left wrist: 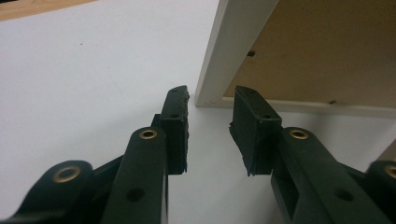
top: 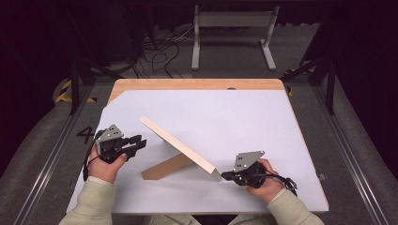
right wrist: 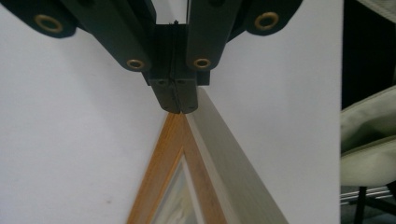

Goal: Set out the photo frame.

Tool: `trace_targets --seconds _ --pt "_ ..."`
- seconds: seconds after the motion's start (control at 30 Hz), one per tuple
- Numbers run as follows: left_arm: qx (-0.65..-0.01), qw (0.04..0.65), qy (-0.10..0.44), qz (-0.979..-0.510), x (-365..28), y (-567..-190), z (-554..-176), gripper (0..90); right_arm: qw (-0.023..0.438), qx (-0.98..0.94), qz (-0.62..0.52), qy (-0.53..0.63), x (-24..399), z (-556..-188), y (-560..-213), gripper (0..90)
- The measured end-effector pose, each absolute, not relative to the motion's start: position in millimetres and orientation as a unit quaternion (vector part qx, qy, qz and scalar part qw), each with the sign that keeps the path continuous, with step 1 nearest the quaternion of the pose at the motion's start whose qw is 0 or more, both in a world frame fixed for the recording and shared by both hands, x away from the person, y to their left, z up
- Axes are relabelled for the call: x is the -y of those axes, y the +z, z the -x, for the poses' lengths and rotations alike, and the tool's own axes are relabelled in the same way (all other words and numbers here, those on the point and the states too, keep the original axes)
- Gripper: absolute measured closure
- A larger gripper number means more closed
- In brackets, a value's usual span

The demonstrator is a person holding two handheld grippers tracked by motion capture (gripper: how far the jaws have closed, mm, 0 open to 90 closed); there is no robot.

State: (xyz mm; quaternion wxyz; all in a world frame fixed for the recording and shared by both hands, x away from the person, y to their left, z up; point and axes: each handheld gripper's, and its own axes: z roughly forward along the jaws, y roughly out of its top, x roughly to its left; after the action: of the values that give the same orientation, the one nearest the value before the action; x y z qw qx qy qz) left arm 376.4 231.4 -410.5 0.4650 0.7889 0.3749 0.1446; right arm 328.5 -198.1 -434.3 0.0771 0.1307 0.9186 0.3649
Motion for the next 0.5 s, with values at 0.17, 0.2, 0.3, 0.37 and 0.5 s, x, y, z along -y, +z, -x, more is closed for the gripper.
trace_targets --seconds 0.17,0.2,0.3,0.37,0.5 --pt "-0.377 0.465 0.145 -0.788 -233 -411 -375 66.3 0.062 -0.924 -0.105 0.363 185 -319 -436 90.0" --pt "-0.377 0.465 0.145 -0.788 -233 -411 -375 66.3 0.061 -0.924 -0.101 0.363 183 -318 -436 90.0" --pt "-0.377 0.465 0.144 -0.788 -234 -411 -375 66.3 0.059 -0.925 -0.097 0.364 179 -317 -437 90.0" --pt "-0.38 0.465 0.145 -0.786 -235 -411 -374 66.3 0.054 -0.926 -0.088 0.363 172 -316 -438 90.0" --pt "-0.381 0.465 0.149 -0.785 -237 -410 -372 66.1 0.045 -0.928 -0.075 0.363 163 -311 -440 90.0"
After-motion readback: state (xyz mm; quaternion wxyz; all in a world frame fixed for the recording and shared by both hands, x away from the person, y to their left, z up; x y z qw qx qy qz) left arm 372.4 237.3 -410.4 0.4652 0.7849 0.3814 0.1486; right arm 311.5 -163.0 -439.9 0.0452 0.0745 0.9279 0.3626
